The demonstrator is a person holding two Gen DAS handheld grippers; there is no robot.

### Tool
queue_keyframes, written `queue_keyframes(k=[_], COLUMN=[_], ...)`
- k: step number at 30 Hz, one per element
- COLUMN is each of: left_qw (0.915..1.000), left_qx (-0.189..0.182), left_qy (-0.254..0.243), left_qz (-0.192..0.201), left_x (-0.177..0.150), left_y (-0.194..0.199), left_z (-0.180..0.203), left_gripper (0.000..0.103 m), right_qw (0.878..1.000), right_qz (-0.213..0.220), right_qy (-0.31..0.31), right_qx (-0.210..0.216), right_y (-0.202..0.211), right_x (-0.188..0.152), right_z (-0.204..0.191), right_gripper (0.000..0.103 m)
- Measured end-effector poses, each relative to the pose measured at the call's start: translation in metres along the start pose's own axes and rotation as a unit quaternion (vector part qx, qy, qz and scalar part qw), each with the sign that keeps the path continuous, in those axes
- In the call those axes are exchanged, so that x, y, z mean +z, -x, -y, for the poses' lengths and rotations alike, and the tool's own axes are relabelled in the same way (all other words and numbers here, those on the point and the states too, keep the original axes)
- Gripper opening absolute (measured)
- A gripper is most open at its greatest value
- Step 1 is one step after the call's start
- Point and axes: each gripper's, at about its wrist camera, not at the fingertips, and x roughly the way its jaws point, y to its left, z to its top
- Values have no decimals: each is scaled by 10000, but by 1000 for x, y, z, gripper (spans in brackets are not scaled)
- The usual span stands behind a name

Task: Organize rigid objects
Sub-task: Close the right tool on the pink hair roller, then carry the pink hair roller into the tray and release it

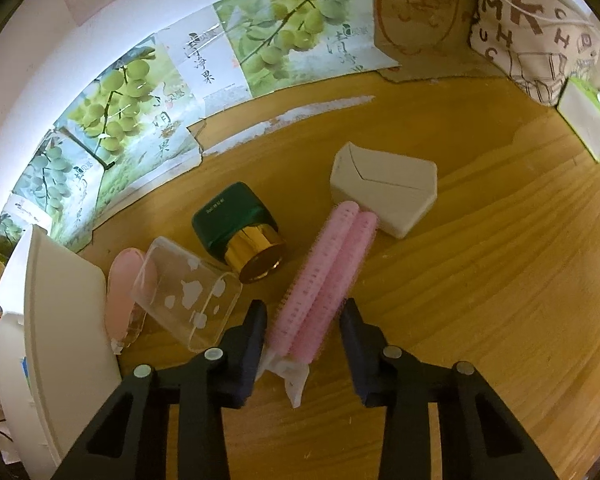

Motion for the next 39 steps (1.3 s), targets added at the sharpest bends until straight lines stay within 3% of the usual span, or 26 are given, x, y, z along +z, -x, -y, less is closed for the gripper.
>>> queue_keyframes(k=[23,39], left_qw=[9995,9991], left_qx=[-66,-53], left_qy=[76,53], left_qz=[294,425], left_x=[-16,-26], left_y=[6,9], left_z=[-4,-4], left_gripper=[32,32], right_qw=[9982,9949], right_qz=[-584,-907], right_qy=[144,-234], right_qx=[48,366], right_y=[30,64], right_x=[-66,-100], right_z=[-12,-9], right_gripper=[30,30])
